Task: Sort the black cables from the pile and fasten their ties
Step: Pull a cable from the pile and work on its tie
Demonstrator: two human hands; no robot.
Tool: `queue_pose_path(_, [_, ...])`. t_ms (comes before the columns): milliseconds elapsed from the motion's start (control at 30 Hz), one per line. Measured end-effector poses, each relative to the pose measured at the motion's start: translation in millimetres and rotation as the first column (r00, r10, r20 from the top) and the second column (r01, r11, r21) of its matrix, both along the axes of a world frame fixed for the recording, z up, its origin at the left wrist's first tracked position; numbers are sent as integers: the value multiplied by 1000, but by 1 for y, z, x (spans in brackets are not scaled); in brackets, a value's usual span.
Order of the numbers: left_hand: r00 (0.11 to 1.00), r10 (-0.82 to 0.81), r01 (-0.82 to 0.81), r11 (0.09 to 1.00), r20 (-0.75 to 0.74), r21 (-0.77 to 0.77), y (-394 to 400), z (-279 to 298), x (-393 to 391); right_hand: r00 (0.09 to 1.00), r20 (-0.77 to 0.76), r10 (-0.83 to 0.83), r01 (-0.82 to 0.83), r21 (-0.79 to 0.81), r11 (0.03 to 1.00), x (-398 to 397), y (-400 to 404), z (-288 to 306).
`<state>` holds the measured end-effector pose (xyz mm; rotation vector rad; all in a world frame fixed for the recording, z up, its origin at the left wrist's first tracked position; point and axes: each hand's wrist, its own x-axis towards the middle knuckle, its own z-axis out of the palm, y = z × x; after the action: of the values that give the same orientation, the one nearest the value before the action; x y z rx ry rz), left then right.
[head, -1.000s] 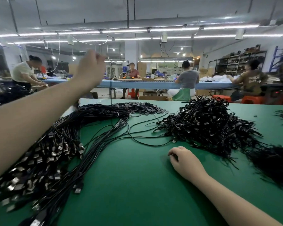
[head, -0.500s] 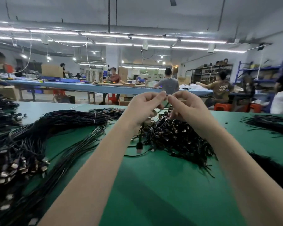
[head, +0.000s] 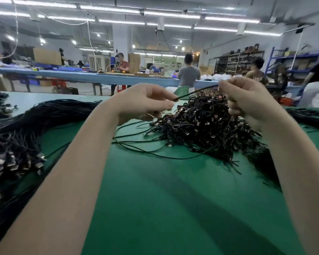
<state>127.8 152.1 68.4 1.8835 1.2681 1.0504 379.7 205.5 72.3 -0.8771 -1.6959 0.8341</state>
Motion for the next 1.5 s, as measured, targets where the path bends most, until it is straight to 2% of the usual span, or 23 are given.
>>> queue_pose_path(67, [967,68,-67,998,245,-10,4,0,4,997,45,-57,58,-14,998,13,2,2])
queue_pose_path(100, [914,102,-100,995,392,-26,6,1,7,995,87,-57,59,-14,998,16,2,3])
queue_pose_path(133, [831,121,-110,993,542,-52,7,1,10,991,131,-37,40,-19,999,15,1,3])
queue_pose_path(200, [602,91,-21,995,793,-98,8,2,17,977,209,52,-41,-57,998,6,-3,3])
queue_pose_path(233, [497,59,46,994,866,-95,9,2,20,965,235,114,-94,-94,991,0,-5,3])
queue_pose_path(267, [443,36,86,993,896,-83,9,2,21,951,250,180,-150,-136,979,-7,-8,1])
queue_pose_path(300, [445,27,89,993,895,-74,10,2,22,936,251,248,-208,-177,962,-15,-11,-2])
queue_pose_path(433, [544,34,82,992,838,-93,11,2,23,839,180,513,-438,-334,835,-46,-18,-25])
queue_pose_path(533, [638,47,71,990,768,-120,9,2,16,758,122,641,-528,-463,712,-63,-16,-50])
queue_pose_path(600, [664,44,69,990,747,-120,6,4,15,740,97,666,-535,-515,670,-68,-12,-65])
queue_pose_path(733, [647,-47,157,985,761,-73,2,11,14,723,151,675,-479,-594,646,-66,-2,-84])
queue_pose_path(833, [706,-155,281,957,691,-72,-1,11,5,744,238,625,-374,-627,684,-60,5,-92])
queue_pose_path(933, [787,-256,405,900,561,-159,-2,7,-2,833,271,483,-264,-572,776,-55,12,-95])
queue_pose_path(1000, [843,-283,429,867,458,-254,2,2,-2,876,249,413,-230,-535,813,-51,16,-94])
queue_pose_path(1100, [963,-236,269,836,128,-478,13,-13,4,920,145,365,-241,-523,817,-44,19,-82])
queue_pose_path(1167, [970,-227,135,810,-92,-571,18,-24,10,942,82,326,-247,-490,836,-44,17,-69])
queue_pose_path(1200, [963,-234,113,801,-133,-589,21,-29,14,949,55,310,-252,-459,852,-45,15,-62])
queue_pose_path(1267, [983,-178,120,823,-52,-556,28,-37,21,957,4,290,-267,-379,886,-52,7,-51])
queue_pose_path(1333, [984,-12,90,895,178,-436,32,-40,27,950,-21,313,-304,-305,902,-62,-3,-44])
queue_pose_path(1367, [953,61,52,933,296,-357,32,-40,29,934,-31,357,-350,-290,891,-66,-8,-43])
queue_pose_path(1433, [847,111,9,975,520,-223,31,-35,31,852,-61,520,-510,-323,798,-70,-16,-45])
queue_pose_path(1500, [713,31,90,987,700,-136,27,-25,28,735,-48,677,-631,-416,655,-69,-17,-54])
